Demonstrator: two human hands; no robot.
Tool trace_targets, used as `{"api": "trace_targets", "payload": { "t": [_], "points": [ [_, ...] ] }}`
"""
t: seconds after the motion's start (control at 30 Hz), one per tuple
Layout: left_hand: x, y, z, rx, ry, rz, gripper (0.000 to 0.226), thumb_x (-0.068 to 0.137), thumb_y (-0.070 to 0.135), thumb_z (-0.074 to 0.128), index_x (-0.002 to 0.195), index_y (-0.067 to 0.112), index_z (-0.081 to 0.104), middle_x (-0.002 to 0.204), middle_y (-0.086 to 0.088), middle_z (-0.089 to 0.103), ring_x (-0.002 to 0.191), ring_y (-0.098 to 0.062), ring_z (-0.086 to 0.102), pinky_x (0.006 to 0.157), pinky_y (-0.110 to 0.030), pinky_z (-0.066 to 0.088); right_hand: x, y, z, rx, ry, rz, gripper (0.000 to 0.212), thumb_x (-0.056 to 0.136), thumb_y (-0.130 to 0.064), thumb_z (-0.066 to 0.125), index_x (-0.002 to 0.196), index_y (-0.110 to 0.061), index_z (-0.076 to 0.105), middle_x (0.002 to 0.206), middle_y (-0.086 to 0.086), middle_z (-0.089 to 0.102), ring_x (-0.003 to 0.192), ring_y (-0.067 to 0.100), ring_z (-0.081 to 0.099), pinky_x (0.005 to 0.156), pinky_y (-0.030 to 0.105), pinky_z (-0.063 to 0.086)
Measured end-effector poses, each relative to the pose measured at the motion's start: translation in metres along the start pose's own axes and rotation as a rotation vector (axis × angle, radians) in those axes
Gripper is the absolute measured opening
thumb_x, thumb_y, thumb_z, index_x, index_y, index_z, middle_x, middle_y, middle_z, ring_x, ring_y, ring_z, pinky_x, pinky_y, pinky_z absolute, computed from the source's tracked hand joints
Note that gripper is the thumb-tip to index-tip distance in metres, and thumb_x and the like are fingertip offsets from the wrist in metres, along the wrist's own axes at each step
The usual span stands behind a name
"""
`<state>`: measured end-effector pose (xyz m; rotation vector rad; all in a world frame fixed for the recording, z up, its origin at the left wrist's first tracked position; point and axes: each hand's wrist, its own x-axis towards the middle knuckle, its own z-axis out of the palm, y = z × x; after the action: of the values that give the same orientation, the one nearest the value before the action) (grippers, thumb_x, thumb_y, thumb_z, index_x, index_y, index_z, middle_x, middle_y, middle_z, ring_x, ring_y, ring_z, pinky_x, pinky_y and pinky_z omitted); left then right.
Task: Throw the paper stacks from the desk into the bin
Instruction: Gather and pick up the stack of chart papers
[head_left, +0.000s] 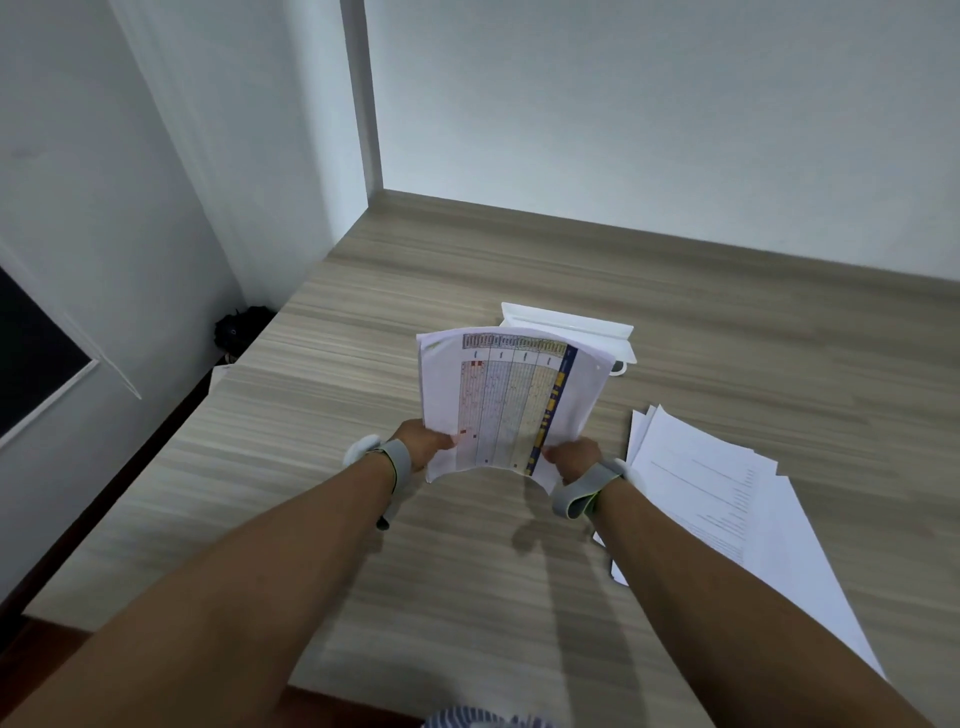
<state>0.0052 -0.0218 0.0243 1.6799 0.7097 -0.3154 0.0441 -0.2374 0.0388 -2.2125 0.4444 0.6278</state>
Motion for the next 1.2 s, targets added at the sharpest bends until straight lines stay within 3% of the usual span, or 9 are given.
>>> {"api": "trace_targets", "payload": {
  "t": [0.2, 0.47, 0.57, 0.63, 0.7, 0.8, 1.0, 1.07, 1.2],
  "points": [
    [0.000, 0.001, -0.013, 0.037, -0.061, 0.029, 0.053, 0.089, 0.023, 0.065, 0.136, 0.002, 0.051, 0.135, -0.017, 0.058, 0.121, -0.033, 0.058, 0.091, -0.035, 0.049, -0.002, -0.009, -0.007, -0.017, 0.031, -0.171, 0.026, 0.091, -0.016, 0.055, 0.110, -0.003, 0.066, 0.111, 0.020, 0.064, 0.097, 0.028, 0.060, 0.073, 0.029, 0.037],
    [-0.012, -0.011, -0.042, -0.378, -0.267, -0.072, 0.049, 0.093, 0.026, 0.060, 0.134, 0.001, 0.053, 0.133, -0.020, 0.060, 0.122, -0.036, 0.058, 0.106, -0.055, 0.042, -0.023, -0.039, -0.002, -0.130, 0.056, -0.171, 0.038, 0.099, -0.026, 0.039, 0.122, -0.005, 0.059, 0.131, 0.015, 0.059, 0.122, 0.030, 0.054, 0.095, 0.028, 0.041],
    [-0.023, -0.020, -0.049, -0.425, -0.378, -0.104, 0.044, 0.095, 0.020, 0.055, 0.136, 0.003, 0.051, 0.137, -0.019, 0.057, 0.127, -0.036, 0.054, 0.108, -0.054, 0.040, -0.031, -0.042, 0.006, -0.166, 0.028, -0.183, 0.037, 0.099, -0.025, 0.039, 0.122, -0.004, 0.059, 0.130, 0.016, 0.060, 0.122, 0.032, 0.054, 0.093, 0.029, 0.042],
    [-0.030, -0.024, -0.053, -0.421, -0.409, -0.122, 0.044, 0.096, 0.015, 0.053, 0.139, 0.004, 0.048, 0.140, -0.018, 0.054, 0.129, -0.036, 0.052, 0.108, -0.054, 0.039, -0.033, -0.043, 0.009, -0.098, 0.020, -0.196, 0.036, 0.096, -0.025, 0.045, 0.121, -0.004, 0.060, 0.127, 0.017, 0.062, 0.118, 0.033, 0.057, 0.083, 0.029, 0.042],
    [-0.040, -0.030, -0.058, -0.439, -0.442, -0.148, 0.042, 0.097, 0.012, 0.051, 0.138, 0.007, 0.047, 0.138, -0.017, 0.055, 0.127, -0.037, 0.052, 0.103, -0.058, 0.043, -0.031, -0.044, 0.012, -0.034, -0.001, -0.207, 0.037, 0.094, -0.024, 0.048, 0.120, -0.002, 0.061, 0.125, 0.018, 0.063, 0.114, 0.034, 0.059, 0.078, 0.029, 0.040],
    [-0.054, -0.038, -0.063, -0.421, -0.472, -0.167, 0.032, 0.098, 0.016, 0.049, 0.130, 0.012, 0.050, 0.123, -0.014, 0.063, 0.112, -0.037, 0.059, 0.076, -0.058, 0.057, -0.027, -0.043, 0.017, 0.023, -0.059, -0.217, 0.037, 0.093, -0.021, 0.052, 0.122, -0.002, 0.060, 0.125, 0.019, 0.063, 0.112, 0.035, 0.059, 0.078, 0.031, 0.040],
    [-0.085, -0.051, -0.065, -0.427, -0.303, -0.183, 0.040, 0.098, 0.021, 0.051, 0.136, 0.010, 0.047, 0.127, -0.016, 0.060, 0.108, -0.034, 0.059, 0.063, -0.050, 0.061, -0.026, -0.043, 0.032, 0.183, -0.180, -0.275, 0.030, 0.089, -0.013, 0.058, 0.115, 0.001, 0.066, 0.121, 0.020, 0.065, 0.113, 0.036, 0.061, 0.083, 0.036, 0.045],
    [-0.094, -0.057, -0.061, -0.440, -0.228, -0.179, 0.042, 0.097, 0.022, 0.052, 0.136, 0.010, 0.047, 0.124, -0.015, 0.061, 0.107, -0.034, 0.060, 0.062, -0.049, 0.061, -0.026, -0.041, 0.034, 0.211, -0.220, -0.298, 0.027, 0.087, -0.008, 0.058, 0.110, 0.003, 0.067, 0.117, 0.022, 0.067, 0.111, 0.038, 0.062, 0.091, 0.044, 0.050],
    [-0.115, -0.069, -0.054, -0.483, -0.152, -0.184, 0.045, 0.097, 0.023, 0.052, 0.139, 0.009, 0.046, 0.140, -0.019, 0.053, 0.116, -0.037, 0.056, 0.061, -0.047, 0.061, -0.026, -0.036, 0.037, 0.082, -0.298, -0.376, 0.032, 0.087, -0.003, 0.056, 0.117, 0.001, 0.064, 0.120, 0.023, 0.066, 0.112, 0.039, 0.061, 0.099, 0.047, 0.049]
  ]
}}
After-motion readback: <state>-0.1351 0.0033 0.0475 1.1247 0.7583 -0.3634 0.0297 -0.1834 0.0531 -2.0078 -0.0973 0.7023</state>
